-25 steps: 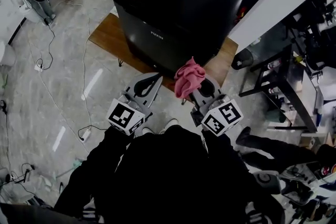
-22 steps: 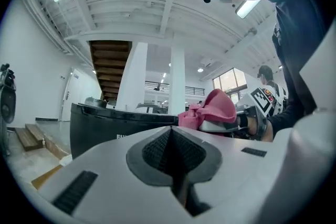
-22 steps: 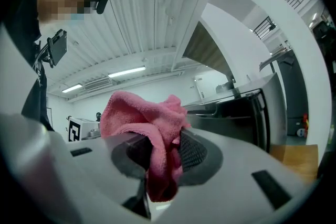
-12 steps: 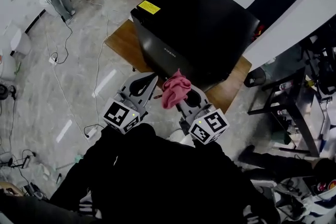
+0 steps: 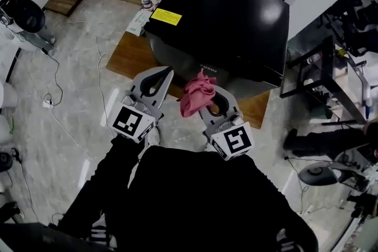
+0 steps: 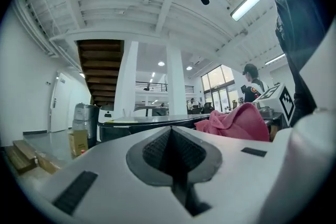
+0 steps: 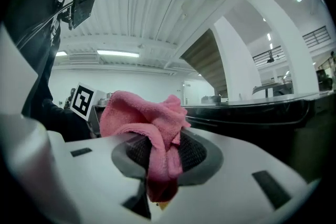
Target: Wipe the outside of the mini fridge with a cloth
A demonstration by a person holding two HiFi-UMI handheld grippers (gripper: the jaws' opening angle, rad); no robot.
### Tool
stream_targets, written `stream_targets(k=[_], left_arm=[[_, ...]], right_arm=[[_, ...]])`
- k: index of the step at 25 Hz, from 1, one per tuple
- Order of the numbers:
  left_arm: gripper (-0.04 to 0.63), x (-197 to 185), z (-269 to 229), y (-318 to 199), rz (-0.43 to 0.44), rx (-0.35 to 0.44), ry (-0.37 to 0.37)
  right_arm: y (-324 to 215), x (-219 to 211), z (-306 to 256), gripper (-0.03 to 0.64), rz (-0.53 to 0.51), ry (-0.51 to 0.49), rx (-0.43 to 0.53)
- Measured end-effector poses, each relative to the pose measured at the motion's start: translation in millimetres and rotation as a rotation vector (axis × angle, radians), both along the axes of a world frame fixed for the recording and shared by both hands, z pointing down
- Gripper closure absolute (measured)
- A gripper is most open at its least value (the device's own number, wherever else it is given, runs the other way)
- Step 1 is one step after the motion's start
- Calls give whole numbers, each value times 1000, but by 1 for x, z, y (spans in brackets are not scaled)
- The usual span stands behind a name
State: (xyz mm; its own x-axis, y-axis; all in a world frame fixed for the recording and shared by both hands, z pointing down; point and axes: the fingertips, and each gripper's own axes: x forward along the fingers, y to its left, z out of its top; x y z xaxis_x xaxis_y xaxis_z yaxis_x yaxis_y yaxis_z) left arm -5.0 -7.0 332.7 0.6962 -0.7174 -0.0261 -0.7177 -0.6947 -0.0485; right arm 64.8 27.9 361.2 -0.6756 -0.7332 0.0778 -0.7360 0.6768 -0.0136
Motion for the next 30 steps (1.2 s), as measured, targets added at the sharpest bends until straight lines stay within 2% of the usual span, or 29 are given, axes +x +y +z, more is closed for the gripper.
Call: stream_targets(k=[7, 11, 17, 19, 24, 30], left_arm=[[591, -53, 21, -29, 220, -21, 20], [591, -63, 26, -30, 286, -32, 27], [591, -69, 35, -40, 328, -84, 94], [591, -69, 35, -44, 324, -89, 95], [591, -65, 29, -50, 352, -64, 96], [591, -61, 39, -50, 380, -58, 86]], right_arm=[[-26, -58, 23, 511, 255, 73, 27], [-30, -71, 28, 511, 352, 116, 36], [-47, -78, 20, 511, 429, 321, 124], [-56, -80, 16, 511, 446, 397, 165], [-85, -86, 21, 511, 477, 661, 317], [-100, -87, 43, 514, 514, 807, 405]])
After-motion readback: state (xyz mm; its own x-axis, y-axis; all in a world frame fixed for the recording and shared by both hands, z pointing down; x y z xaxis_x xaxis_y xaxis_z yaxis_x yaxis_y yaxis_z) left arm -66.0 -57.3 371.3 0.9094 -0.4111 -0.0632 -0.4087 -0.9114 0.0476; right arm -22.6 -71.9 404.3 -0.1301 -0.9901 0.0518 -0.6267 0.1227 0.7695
